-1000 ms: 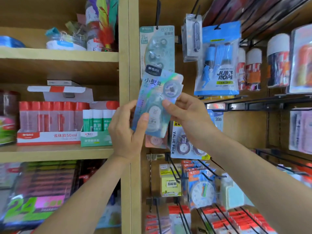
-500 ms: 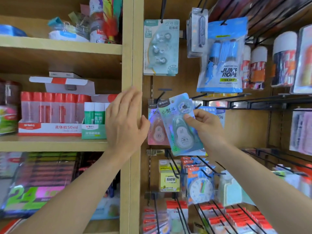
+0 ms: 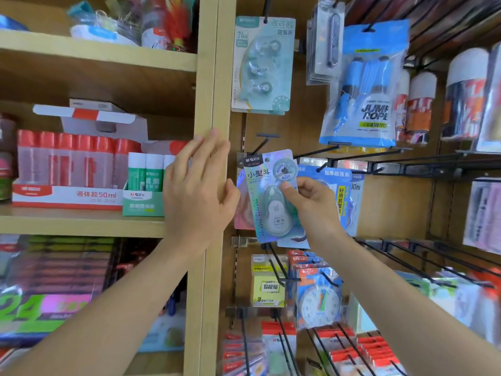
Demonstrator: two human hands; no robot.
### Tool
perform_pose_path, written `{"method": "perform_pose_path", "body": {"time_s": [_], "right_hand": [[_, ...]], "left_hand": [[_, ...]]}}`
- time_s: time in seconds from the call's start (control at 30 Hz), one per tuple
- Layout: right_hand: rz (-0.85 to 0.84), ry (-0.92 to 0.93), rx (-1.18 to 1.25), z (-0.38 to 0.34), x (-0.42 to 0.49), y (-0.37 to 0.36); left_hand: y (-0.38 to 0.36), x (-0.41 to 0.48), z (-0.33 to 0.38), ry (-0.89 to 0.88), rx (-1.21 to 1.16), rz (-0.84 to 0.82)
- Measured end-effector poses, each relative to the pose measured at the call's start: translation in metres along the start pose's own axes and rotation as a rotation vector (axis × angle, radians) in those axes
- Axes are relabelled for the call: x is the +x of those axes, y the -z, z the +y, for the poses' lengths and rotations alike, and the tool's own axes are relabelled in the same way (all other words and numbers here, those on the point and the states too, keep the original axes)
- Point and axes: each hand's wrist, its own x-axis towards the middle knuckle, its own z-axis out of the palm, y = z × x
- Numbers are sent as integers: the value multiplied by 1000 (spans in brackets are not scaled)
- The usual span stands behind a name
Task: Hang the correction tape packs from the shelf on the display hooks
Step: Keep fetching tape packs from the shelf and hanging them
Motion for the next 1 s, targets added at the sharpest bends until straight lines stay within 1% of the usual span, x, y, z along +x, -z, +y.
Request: {"method": "perform_pose_path", "body": {"time_s": [0.27,0.4,0.5,0.57,0.6,0.67,0.7,0.73,0.8,0.83,0.9,1.0], "right_hand": [[41,-20,8,-9,2,-4],[96,-51,-36,-7,4,-5],[67,-67,-82,-4,7,-5],[92,5,-159,-1,9,-4],[148,86,-199,0,9,-3],[266,315,-261,3,3,0],[282,445,-314,5,1,1],[261,575,-410,9,0,1],[125,797,-708,17,-1,1],[42,865,-876,22,0,1],[-65,898,-1153,28,1,-3],[-126,811,-1358,31,3,-11]], "left_hand": [[0,-1,1,5,3,-4],[0,-1,1,5,1,-7],[1,-1,1,6,-11,-7],[1,-1,1,8,-13,-1],[1,-1,1,10,-14,3],[0,-2,2,14,-26,10],[0,-2,2,13,-32,12],[-1,-2,1,12,-36,12],[-1,-3,0,8,-36,3],[-1,-4,0,6,-31,-4],[-2,-4,-1,5,-20,-15],[-2,-5,0,9,-17,-20]]}}
